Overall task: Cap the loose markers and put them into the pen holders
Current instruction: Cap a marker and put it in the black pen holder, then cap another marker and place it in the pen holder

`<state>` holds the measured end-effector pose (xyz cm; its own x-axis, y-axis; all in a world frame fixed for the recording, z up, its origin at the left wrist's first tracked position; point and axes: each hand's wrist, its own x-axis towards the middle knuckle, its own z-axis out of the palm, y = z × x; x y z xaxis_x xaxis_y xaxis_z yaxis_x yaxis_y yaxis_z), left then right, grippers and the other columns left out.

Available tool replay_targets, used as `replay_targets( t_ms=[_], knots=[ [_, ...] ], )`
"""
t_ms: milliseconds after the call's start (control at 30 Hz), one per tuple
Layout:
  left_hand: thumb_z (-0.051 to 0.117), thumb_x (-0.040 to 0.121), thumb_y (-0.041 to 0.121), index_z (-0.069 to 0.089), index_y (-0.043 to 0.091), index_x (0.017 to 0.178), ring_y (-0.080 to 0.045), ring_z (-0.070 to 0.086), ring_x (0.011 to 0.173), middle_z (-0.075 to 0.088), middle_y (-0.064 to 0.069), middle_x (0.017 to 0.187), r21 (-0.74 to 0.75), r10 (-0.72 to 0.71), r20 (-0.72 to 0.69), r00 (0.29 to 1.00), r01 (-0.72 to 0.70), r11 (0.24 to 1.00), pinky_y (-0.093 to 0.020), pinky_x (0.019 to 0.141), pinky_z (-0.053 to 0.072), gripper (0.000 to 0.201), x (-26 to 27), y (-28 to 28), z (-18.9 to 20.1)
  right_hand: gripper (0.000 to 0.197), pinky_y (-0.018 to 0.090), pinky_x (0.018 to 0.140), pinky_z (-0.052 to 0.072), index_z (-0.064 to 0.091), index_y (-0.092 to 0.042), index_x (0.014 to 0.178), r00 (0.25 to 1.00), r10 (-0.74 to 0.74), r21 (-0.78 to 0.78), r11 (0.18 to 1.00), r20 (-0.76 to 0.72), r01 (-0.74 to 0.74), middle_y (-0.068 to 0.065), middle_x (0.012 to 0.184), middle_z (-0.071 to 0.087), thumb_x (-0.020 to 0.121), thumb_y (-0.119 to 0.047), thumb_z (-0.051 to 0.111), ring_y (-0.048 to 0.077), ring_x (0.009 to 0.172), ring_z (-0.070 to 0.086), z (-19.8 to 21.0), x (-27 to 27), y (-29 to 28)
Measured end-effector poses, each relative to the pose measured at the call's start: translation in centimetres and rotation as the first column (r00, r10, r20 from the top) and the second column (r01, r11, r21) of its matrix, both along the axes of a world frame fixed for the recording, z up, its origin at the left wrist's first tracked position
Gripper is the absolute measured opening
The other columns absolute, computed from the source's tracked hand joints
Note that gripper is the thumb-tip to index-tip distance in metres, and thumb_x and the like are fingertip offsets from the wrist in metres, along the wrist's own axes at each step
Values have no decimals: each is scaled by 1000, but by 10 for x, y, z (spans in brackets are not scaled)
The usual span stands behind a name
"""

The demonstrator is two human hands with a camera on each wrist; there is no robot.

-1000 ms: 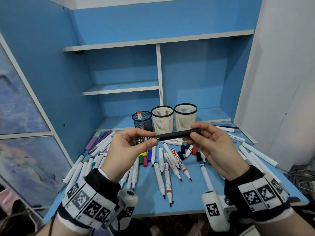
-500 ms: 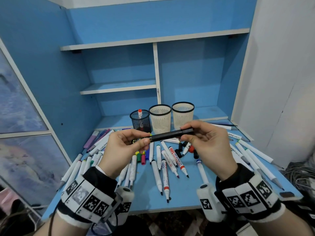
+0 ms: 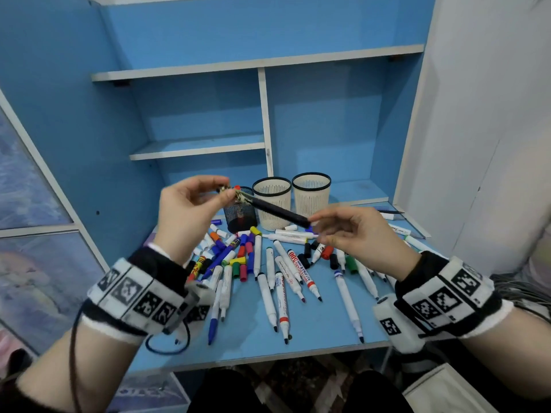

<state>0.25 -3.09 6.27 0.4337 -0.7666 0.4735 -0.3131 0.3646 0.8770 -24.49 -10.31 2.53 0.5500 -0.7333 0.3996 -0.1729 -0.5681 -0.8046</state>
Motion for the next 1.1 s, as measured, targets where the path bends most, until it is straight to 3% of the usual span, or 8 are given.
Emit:
replay_targets(
  t_ms=[67,100,200,300,500,700,867,1100],
  knots=[
    [75,76,7,69,22,84,-13,68,76,71,-3,85,4,58,77,995,-59,998,-18,71,52,18,13,-16,10,33,10,76,49,71,-27,97,954,-5,-113,993,-299,-31,-8,83,70,81,1,67,0,75,64,-7,-5,-6],
    [75,76,7,69,24,83,-16,68,79,70,-2,84,9,88,107,990,-90,996,-21,76,53,19,21,-26,15,28,9,75,47,72,-24,100,876,-12,-177,981,-483,-84,-10,83,68,84,-2,64,-2,73,61,-10,-6,-9],
    [75,76,7,71,18,86,-5,63,71,66,4,79,20,195,214,957,-204,979,-18,76,52,15,41,-56,25,34,23,84,48,69,-20,111,528,-37,-221,931,-849,-291,-1,102,68,90,-2,50,9,90,62,-25,-8,-13],
    [73,78,9,72,14,92,-7,57,69,65,1,82,26,307,327,894,-333,943,-19,73,49,15,51,-83,32,39,32,87,48,66,-21,116,293,-80,-199,894,-953,-401,3,115,62,89,0,47,21,106,58,-33,-9,-14],
    [69,81,5,72,6,96,-12,54,80,65,-6,91,66,347,442,827,-416,907,-21,76,44,16,60,-124,29,32,31,67,40,66,-19,110,182,-144,-220,820,-973,-528,6,110,55,88,-2,51,30,98,56,-41,-2,-16],
    [65,84,1,70,1,98,-25,61,89,68,-15,100,152,267,534,802,-403,903,-25,79,45,16,69,-152,10,25,34,66,36,62,-17,109,197,-163,-248,783,-967,-571,9,107,49,90,-6,48,30,101,50,-43,2,-19],
    [61,85,-1,71,2,102,-27,61,102,69,-14,108,213,210,581,786,-396,893,-28,90,46,20,76,-164,-11,24,34,90,33,55,-21,112,372,-143,-330,795,-917,-508,1,115,55,91,-10,49,21,112,49,-35,4,-24],
    [70,81,5,70,7,108,-24,64,99,70,-12,107,286,134,646,751,-400,871,-31,94,49,28,90,-170,-32,24,31,93,38,52,-31,120,546,-163,-399,849,-822,-346,-10,117,57,96,-30,47,16,106,53,-8,8,-24]
  ],
)
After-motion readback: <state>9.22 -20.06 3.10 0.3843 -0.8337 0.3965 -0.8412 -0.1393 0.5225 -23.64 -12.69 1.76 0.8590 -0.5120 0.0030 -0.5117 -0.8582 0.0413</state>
